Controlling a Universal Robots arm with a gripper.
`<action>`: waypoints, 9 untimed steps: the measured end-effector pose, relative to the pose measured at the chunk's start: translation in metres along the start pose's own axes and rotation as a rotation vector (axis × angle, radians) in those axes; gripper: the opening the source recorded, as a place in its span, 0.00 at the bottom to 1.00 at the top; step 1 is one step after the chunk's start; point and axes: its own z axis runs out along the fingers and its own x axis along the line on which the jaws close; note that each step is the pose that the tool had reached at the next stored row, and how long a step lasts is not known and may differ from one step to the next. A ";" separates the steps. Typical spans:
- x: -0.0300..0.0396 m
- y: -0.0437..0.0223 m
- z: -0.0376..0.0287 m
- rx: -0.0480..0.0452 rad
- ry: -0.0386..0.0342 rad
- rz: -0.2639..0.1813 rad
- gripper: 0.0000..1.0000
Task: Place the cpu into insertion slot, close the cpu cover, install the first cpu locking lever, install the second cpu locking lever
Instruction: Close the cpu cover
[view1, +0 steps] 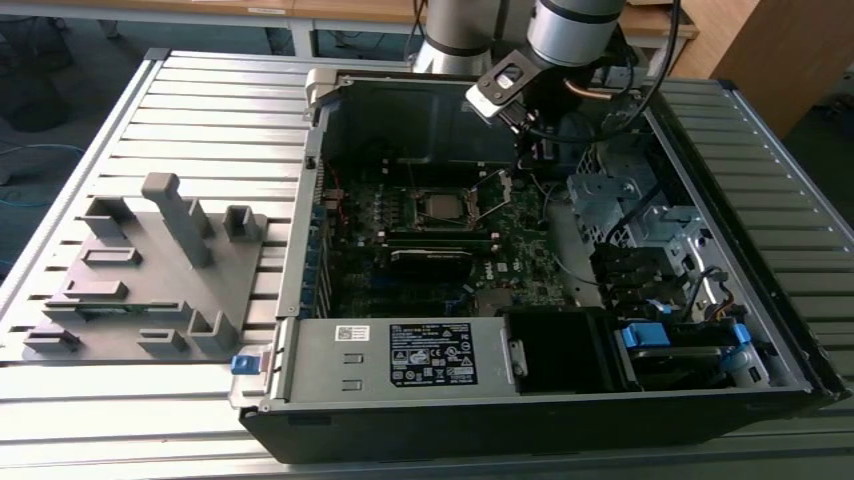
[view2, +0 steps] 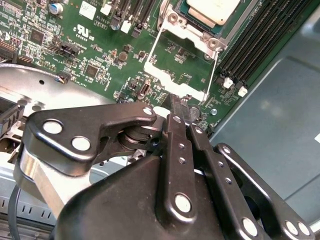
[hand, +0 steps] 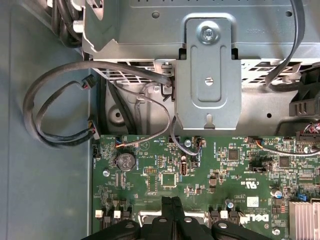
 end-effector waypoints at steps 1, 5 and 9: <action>0.0000 0.0005 0.0000 0.0000 0.0000 0.000 0.10; 0.0000 0.0006 0.0000 0.0000 -0.0001 0.000 0.10; 0.0000 0.0018 0.0001 0.0000 0.0000 0.000 0.10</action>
